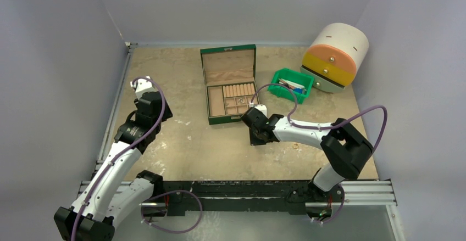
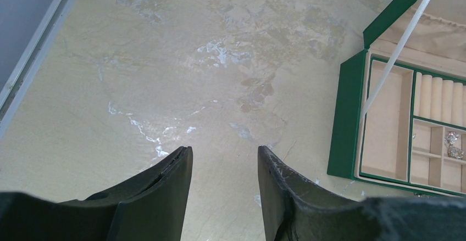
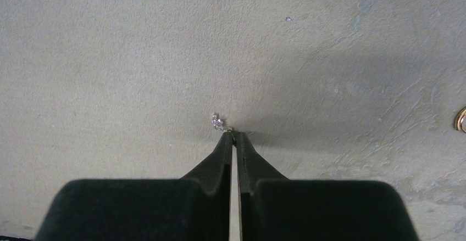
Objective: Organize the mixed jewelry
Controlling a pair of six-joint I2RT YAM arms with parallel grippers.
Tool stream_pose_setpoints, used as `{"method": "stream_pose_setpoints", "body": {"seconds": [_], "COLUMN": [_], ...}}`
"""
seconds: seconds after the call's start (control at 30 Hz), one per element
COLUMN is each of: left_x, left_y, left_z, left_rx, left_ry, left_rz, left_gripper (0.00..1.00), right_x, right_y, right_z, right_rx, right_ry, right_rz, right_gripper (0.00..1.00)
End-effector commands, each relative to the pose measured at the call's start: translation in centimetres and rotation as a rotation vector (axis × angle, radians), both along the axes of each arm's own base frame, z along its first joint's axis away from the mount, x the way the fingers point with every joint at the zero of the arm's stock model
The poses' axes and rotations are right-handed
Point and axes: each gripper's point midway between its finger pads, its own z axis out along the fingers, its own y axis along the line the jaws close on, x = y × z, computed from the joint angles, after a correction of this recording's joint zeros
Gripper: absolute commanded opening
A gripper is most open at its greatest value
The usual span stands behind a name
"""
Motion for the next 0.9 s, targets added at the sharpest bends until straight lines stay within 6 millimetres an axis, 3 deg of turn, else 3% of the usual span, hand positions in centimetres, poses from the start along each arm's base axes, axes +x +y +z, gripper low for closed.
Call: {"method": "stream_pose_setpoints", "body": {"seconds": [0.0, 0.57, 0.87], "left_x": [0.7, 0.6, 0.6], "left_y": [-0.2, -0.2, -0.1], "left_z": [1.9, 2.0, 2.0], "left_rx": [-0.009, -0.009, -0.010], "left_ry": [-0.061, -0.064, -0.066], "left_rz": [-0.007, -0.007, -0.004], "left_gripper": [0.46, 0.46, 0.46], "right_x": [-0.4, 2.4, 7.3], "right_y": [-0.9, 1.5, 5.2], "right_z": [0.7, 8.1, 13.0], "right_rx": [-0.044, 0.046, 0.074], "right_ry": [0.006, -0.120, -0.265], "right_rz": [-0.019, -0.015, 0.047], "right_gripper": [0.01, 0.01, 0.02]}}
